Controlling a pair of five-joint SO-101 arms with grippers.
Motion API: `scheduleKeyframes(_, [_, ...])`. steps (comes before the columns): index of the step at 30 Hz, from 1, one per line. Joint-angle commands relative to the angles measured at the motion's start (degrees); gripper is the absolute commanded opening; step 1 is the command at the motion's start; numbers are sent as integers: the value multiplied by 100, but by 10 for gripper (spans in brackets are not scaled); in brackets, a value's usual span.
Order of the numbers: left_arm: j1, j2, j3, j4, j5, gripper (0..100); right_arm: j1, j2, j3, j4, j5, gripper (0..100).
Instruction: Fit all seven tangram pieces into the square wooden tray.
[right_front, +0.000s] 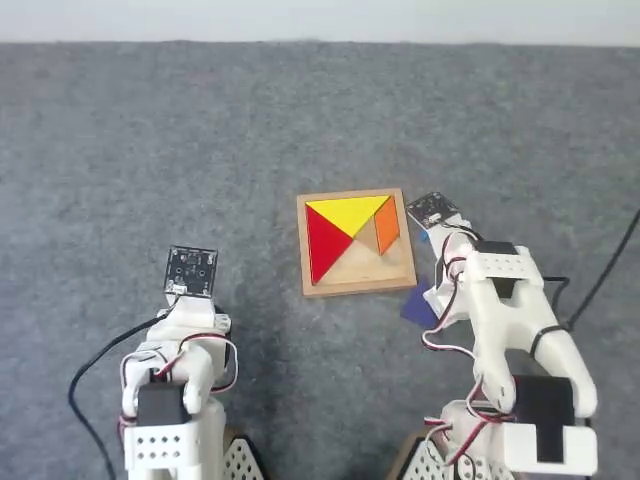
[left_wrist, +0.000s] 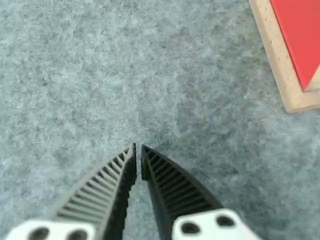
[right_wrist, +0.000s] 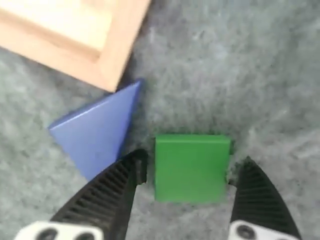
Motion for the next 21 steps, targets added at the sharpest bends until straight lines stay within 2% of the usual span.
scheduleKeyframes(1, [9, -97, -66, 18, 0, 21, 110, 4, -220, -92, -88, 113])
scheduleKeyframes(3, [9, -97, -66, 18, 0, 21, 110, 4, -220, -92, -88, 35])
scheduleKeyframes(4, [9, -97, -66, 18, 0, 21, 110, 4, -220, -92, -88, 28])
scheduleKeyframes(10, [9, -97, -66, 18, 0, 21, 136, -40, -316, 4, -88, 69])
scheduleKeyframes(17, [9, -97, -66, 18, 0, 21, 84, -892, -1222, 1086, -88, 69])
scheduleKeyframes(21, [9, -97, -66, 18, 0, 21, -321, -1253, -1758, 1604, -97, 69])
